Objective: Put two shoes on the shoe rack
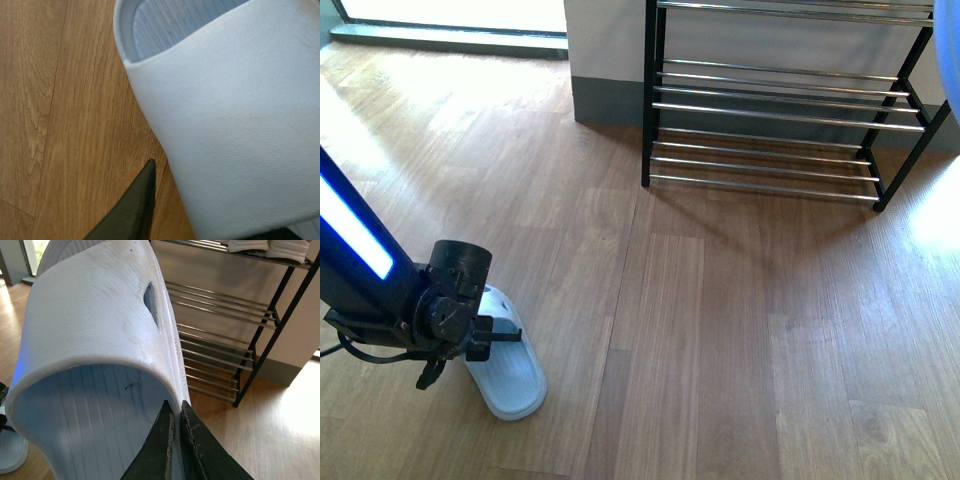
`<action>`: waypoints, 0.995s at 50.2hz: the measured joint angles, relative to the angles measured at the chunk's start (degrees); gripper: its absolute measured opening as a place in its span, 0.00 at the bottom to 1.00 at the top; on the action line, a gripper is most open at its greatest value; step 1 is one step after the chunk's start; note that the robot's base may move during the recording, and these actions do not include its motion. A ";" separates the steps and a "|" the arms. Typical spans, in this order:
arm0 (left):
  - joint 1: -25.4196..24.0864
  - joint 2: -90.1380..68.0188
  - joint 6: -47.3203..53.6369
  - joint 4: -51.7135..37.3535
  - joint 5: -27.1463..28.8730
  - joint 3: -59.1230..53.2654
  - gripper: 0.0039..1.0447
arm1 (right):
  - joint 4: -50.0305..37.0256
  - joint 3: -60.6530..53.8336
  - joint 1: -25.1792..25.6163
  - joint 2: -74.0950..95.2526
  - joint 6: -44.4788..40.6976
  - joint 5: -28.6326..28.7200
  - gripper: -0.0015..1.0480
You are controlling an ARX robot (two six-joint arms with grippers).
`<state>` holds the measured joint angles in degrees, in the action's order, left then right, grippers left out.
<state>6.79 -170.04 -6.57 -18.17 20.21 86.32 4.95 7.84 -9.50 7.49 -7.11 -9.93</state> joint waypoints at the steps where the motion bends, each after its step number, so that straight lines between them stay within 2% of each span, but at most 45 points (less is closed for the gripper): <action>1: 0.02 0.07 0.13 -0.13 0.02 -0.13 0.25 | 0.00 0.00 0.00 0.00 0.00 0.00 0.02; 5: 0.37 1.31 3.10 -2.64 0.61 -2.51 0.13 | 0.00 0.00 0.00 0.00 -0.02 0.02 0.02; 8: 0.74 4.50 5.73 -5.77 -0.98 -6.60 0.02 | 0.00 0.00 0.00 0.00 -0.02 0.02 0.02; 9: 0.92 5.90 6.60 -6.47 -1.20 -7.96 0.02 | 0.00 0.00 0.00 0.00 -0.02 0.02 0.02; 14: 1.42 14.78 9.22 -8.46 -4.42 -14.38 0.02 | 0.00 0.00 0.00 0.00 0.00 0.02 0.02; 25: 0.39 31.85 17.62 -12.39 -5.29 -25.40 0.02 | 0.00 0.00 0.00 0.00 0.00 0.00 0.02; 33: -0.42 47.69 26.56 -16.55 -6.32 -38.91 0.02 | 0.00 0.00 0.00 0.00 -0.02 0.00 0.02; 45: -0.94 71.17 26.91 -16.48 -6.29 -51.06 0.02 | 0.00 0.00 0.00 0.00 -0.02 0.00 0.02; 50: -1.62 83.58 26.47 -15.93 -2.93 -58.62 0.02 | 0.00 0.00 0.00 0.00 -0.02 0.00 0.02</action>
<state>5.17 -86.46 19.90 -34.11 17.28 27.70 4.95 7.84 -9.50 7.49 -7.14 -9.93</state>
